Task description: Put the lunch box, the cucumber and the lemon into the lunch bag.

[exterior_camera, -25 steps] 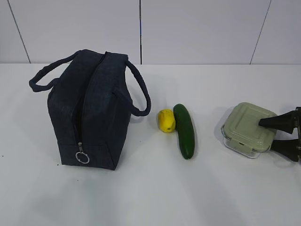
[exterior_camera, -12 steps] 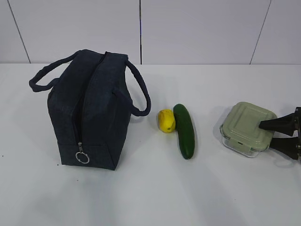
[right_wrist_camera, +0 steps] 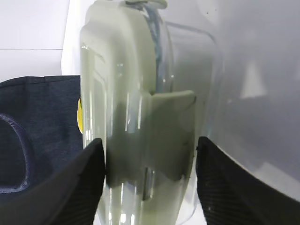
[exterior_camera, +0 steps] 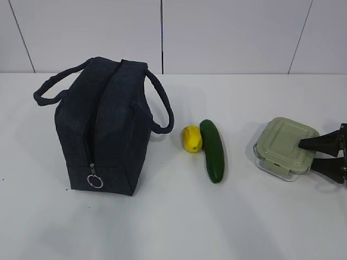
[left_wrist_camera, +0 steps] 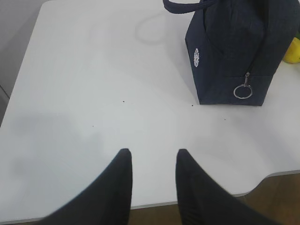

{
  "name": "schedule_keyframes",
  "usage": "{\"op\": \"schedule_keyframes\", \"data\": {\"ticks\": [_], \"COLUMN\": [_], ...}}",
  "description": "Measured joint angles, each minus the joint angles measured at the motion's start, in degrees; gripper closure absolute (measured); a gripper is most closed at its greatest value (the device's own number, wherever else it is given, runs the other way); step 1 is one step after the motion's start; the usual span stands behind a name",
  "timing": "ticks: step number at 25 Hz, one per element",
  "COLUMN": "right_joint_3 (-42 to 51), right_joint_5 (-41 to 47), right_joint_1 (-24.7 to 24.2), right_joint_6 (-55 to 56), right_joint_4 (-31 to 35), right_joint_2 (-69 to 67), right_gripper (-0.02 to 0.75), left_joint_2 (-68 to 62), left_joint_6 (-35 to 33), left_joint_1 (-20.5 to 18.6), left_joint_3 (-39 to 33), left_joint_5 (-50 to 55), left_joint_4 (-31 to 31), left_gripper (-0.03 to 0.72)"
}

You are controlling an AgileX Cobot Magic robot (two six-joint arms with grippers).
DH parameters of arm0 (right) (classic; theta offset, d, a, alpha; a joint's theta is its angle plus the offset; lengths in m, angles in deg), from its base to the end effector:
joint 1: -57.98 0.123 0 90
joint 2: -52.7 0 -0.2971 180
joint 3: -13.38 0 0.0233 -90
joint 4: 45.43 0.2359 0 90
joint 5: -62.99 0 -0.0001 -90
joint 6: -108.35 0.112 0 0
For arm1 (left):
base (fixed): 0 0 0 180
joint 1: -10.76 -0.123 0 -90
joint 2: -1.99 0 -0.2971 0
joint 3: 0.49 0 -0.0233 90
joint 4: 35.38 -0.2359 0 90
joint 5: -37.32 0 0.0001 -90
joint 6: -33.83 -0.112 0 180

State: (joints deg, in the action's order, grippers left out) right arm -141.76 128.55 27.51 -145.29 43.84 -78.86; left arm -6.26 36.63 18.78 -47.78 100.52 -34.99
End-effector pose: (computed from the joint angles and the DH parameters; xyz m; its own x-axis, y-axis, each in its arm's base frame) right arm 0.3363 -0.0795 0.0955 -0.7946 0.5885 -0.1494 0.1204 0.3939 0.9112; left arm -0.0145 0.0014 0.2644 -0.4830 0.0156 -0.8755 0.1199 0.9916 -0.0484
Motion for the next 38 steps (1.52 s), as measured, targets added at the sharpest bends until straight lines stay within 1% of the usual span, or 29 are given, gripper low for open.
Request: {"op": "schedule_keyframes", "data": {"ticks": [2,3,22,27,38], "right_joint_3": [0.00,0.00,-0.06,-0.21,-0.29], "right_joint_5": [0.00,0.00,0.00,0.47,0.60], "right_joint_1": [0.00,0.00,0.00,0.00,0.00], "right_joint_6": [-0.07,-0.07,-0.28,-0.35,-0.42], "right_joint_4": [0.00,0.00,-1.04,-1.30,-1.58], "right_joint_2": [0.00,0.00,0.00,0.00,0.00], "right_gripper": [0.260,0.260,0.262,0.320,0.326], "left_joint_2": [0.00,0.00,0.00,0.00,0.00], "left_joint_6": [0.00,0.00,0.00,0.00,0.00], "left_joint_1": [0.00,0.00,0.00,0.00,0.00], "left_joint_3": [0.00,0.00,0.00,0.00,0.00], "left_joint_5": [0.00,0.00,0.00,0.00,0.00], "left_joint_4": [0.00,0.00,0.00,0.00,0.00], "left_gripper": [0.449,0.433,0.443,0.443,0.444]}}
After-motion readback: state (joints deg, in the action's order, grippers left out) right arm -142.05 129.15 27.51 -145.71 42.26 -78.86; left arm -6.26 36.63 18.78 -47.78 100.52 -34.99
